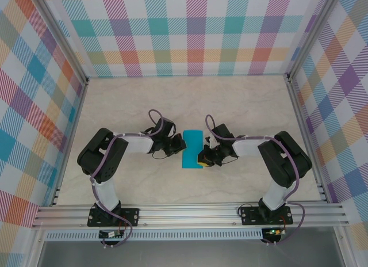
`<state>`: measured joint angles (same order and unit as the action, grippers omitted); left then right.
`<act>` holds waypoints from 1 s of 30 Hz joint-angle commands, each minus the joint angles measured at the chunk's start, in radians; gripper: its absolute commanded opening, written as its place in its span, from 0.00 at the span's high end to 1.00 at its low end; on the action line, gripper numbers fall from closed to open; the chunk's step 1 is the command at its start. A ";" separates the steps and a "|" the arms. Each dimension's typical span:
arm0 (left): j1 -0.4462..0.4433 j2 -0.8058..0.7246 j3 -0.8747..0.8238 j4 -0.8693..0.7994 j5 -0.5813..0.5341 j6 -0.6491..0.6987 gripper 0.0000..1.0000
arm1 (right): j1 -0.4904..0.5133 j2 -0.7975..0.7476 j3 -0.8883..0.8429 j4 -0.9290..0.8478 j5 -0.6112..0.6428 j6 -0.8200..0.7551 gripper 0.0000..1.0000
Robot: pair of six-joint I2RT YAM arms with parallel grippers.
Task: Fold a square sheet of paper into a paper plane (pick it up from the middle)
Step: Fold the triangle a second time at the center of the table.
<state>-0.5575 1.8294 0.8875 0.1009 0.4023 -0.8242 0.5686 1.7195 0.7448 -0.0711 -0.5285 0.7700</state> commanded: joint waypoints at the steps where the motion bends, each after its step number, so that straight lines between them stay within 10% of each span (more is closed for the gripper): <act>1: 0.048 -0.001 0.011 -0.084 -0.099 0.032 0.98 | 0.001 0.003 -0.038 -0.091 0.039 -0.022 0.91; 30: -0.056 -0.040 0.044 -0.037 0.066 0.014 0.95 | 0.001 -0.005 -0.015 -0.087 0.030 -0.014 0.90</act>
<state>-0.6022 1.7519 0.9108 0.0360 0.4366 -0.8043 0.5686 1.7176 0.7452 -0.0746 -0.5285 0.7700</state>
